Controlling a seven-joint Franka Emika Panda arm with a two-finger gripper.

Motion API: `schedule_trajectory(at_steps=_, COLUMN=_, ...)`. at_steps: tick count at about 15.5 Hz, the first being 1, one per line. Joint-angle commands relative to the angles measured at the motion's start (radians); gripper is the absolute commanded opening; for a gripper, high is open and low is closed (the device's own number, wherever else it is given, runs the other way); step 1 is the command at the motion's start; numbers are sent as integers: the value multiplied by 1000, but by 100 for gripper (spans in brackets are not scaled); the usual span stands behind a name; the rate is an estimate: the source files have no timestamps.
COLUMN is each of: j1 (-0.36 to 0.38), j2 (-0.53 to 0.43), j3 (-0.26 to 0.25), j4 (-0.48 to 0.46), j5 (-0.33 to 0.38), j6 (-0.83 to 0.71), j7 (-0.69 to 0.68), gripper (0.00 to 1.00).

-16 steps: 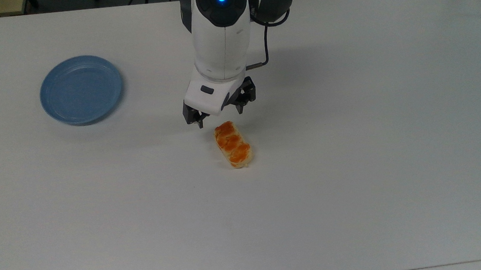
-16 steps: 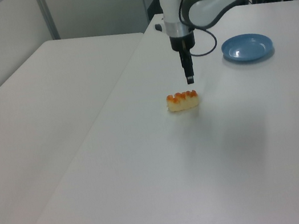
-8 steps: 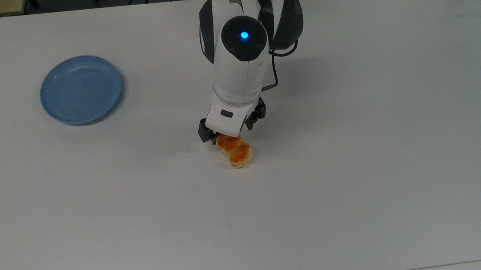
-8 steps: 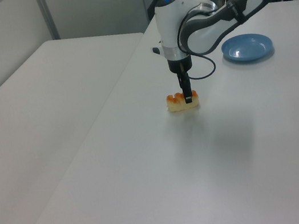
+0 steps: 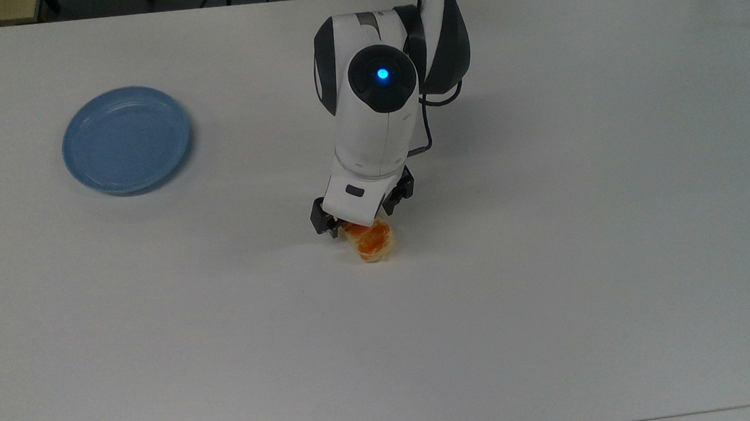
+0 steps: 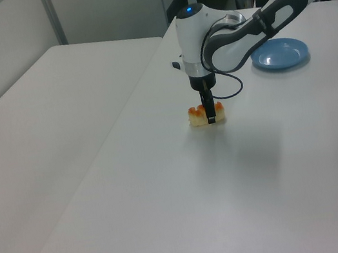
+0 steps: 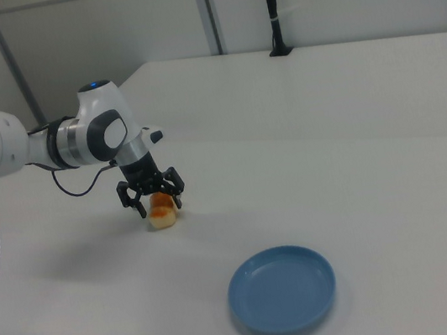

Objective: Put the bread on a plate
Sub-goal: 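Close the gripper around the bread roll, then lift the bread roll and carry it over the blue plate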

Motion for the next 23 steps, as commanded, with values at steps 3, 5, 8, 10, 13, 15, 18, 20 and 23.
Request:
schedule_trajectory(at_steps=3, j1=21, j2=31, j3=-23, j4=16, j5=-25, j6=43, j7=59, gripper=76)
schedule_trajectory(at_steps=5, j1=22, j2=29, j3=-23, j4=17, j5=-25, j6=43, j7=60, gripper=54)
schedule_trajectory(at_steps=8, j1=24, j2=25, j3=-23, j4=17, j5=-23, j6=41, j7=61, gripper=38)
schedule_trajectory(at_steps=10, j1=24, j2=19, j3=-23, j4=19, j5=-22, j6=40, j7=66, gripper=37)
schedule_trajectory(at_steps=13, j1=24, j2=-3, j3=-26, j4=19, j5=-22, j6=35, j7=66, gripper=37)
schedule_trajectory(at_steps=15, j1=18, j2=-35, j3=-37, j4=19, j5=-22, j6=29, j7=61, gripper=37)
schedule_trajectory(at_steps=18, j1=9, j2=-89, j3=-71, j4=11, j5=-22, j6=8, j7=43, gripper=37)
schedule_trajectory(at_steps=20, j1=-28, j2=-128, j3=-75, j4=6, j5=-20, j6=-49, j7=-3, gripper=38)
schedule_trajectory(at_steps=23, j1=-88, j2=-213, j3=-75, j4=-30, j5=-11, j6=-134, j7=-89, gripper=40)
